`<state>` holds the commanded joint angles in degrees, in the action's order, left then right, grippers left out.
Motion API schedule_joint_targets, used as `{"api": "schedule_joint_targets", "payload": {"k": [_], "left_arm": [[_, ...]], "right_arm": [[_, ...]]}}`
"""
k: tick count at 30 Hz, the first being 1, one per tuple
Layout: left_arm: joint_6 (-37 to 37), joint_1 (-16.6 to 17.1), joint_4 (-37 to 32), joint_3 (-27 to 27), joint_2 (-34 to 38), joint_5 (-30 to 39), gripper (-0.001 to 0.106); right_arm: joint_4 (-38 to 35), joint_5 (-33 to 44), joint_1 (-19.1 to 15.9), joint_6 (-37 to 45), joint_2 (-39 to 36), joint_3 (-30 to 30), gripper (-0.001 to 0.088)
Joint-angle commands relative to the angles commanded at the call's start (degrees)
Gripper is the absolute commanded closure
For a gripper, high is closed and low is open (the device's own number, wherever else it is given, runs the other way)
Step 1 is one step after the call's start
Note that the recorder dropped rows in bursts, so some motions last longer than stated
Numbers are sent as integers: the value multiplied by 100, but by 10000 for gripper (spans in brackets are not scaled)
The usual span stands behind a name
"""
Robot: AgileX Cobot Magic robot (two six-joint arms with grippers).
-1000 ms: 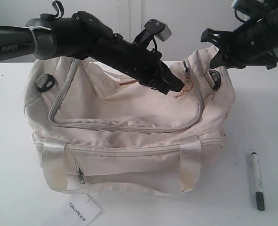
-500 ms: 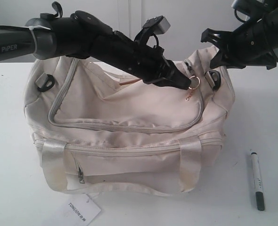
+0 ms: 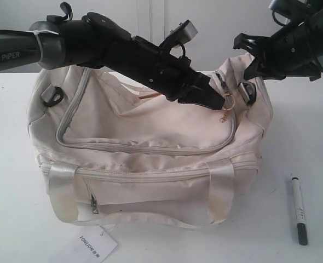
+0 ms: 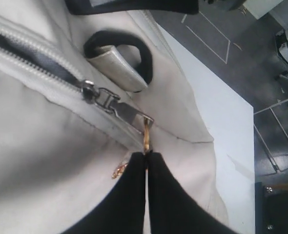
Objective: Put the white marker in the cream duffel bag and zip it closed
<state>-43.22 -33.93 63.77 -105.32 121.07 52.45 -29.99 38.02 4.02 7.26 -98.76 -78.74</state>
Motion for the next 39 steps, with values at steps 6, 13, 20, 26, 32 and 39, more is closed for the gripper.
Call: {"api": "schedule_joint_targets", "payload": {"k": [6,13,20,26,32,39], "left_arm": [[57,0,-40,0,34,324,1053],[255,0,-40,0,34,711,1053],[255,0,-92,0,34,971,1053],[233,0,-356,0,34,1216,1053],[-129,0,-530,0,34,1680,1053],[-482,0,-530,0,34,1751,1053]], "right_arm": [[0,0,0,0,0,0,868],[0,0,0,0,0,0,868],[0,0,0,0,0,0,868],[0,0,0,0,0,0,868],[0,0,0,0,0,0,868],[0,0,0,0,0,0,868]]}}
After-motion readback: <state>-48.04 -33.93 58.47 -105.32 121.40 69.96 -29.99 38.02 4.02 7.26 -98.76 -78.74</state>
